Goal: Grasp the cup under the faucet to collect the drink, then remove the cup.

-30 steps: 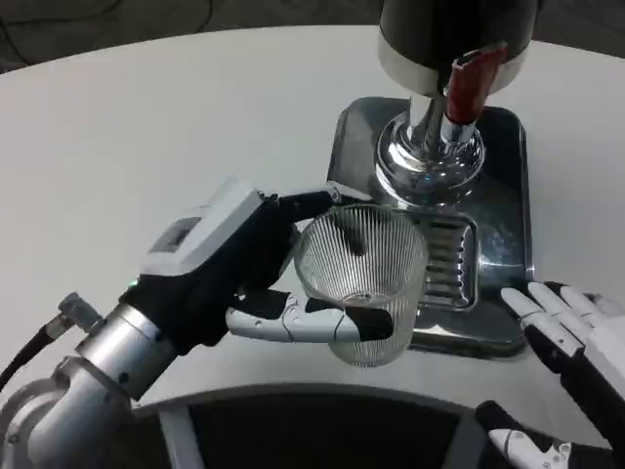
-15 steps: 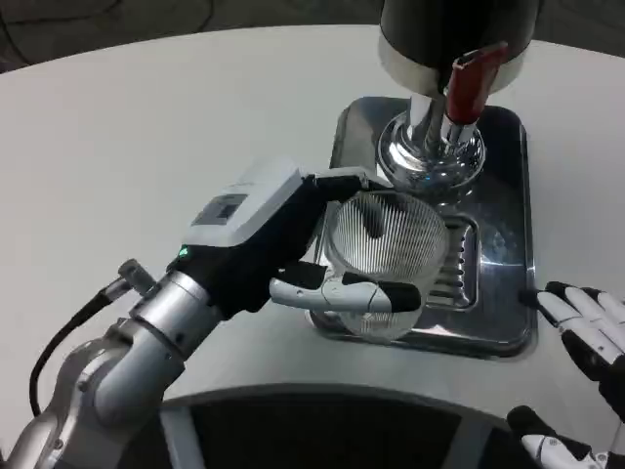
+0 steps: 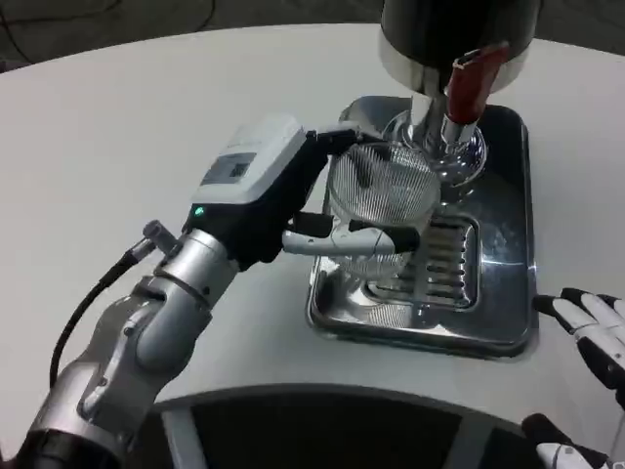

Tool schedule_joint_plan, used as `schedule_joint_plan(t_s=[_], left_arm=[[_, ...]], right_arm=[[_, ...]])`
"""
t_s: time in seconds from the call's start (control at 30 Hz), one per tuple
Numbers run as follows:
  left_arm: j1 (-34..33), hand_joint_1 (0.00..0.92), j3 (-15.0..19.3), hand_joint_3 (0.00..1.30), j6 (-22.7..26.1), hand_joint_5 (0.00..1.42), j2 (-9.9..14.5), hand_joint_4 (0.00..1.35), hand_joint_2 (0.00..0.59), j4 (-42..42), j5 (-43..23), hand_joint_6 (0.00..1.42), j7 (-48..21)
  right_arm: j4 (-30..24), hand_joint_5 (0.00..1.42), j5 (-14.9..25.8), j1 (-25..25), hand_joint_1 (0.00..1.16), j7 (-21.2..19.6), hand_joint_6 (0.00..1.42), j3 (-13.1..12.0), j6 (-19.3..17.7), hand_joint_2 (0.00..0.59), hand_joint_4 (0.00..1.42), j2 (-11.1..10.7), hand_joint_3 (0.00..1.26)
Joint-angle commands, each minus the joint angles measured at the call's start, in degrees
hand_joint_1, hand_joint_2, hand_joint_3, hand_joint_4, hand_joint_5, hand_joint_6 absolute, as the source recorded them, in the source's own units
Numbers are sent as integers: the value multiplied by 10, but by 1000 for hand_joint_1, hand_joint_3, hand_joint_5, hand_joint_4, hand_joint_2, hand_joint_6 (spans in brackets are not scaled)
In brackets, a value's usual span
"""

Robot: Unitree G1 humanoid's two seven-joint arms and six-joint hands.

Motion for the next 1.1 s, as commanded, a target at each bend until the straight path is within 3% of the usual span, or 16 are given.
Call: schedule_joint_plan(t_s=[0.03,0.57,0.83,1.1], left_arm=[[-31,489,-15,1061,-10,1424,-10,1273,68,33,6,1424,36],[-72,488,-74,1061,-4,1424,-45,1260,67,84,29,1424,55],[-61,486,-79,1038,7,1413,-36,1210,63,73,32,1424,62],[-45,476,-77,1011,16,1390,-17,1169,56,63,39,1424,77]], right_arm=[[-16,0,12,15,302,-5,0,-15,-13,415,0,1,63],[-15,0,51,44,297,-10,0,-61,-31,406,0,5,64],[-7,0,64,49,295,-12,0,-74,-36,406,0,5,64],[-4,0,66,47,295,-12,0,-68,-40,406,0,5,64]])
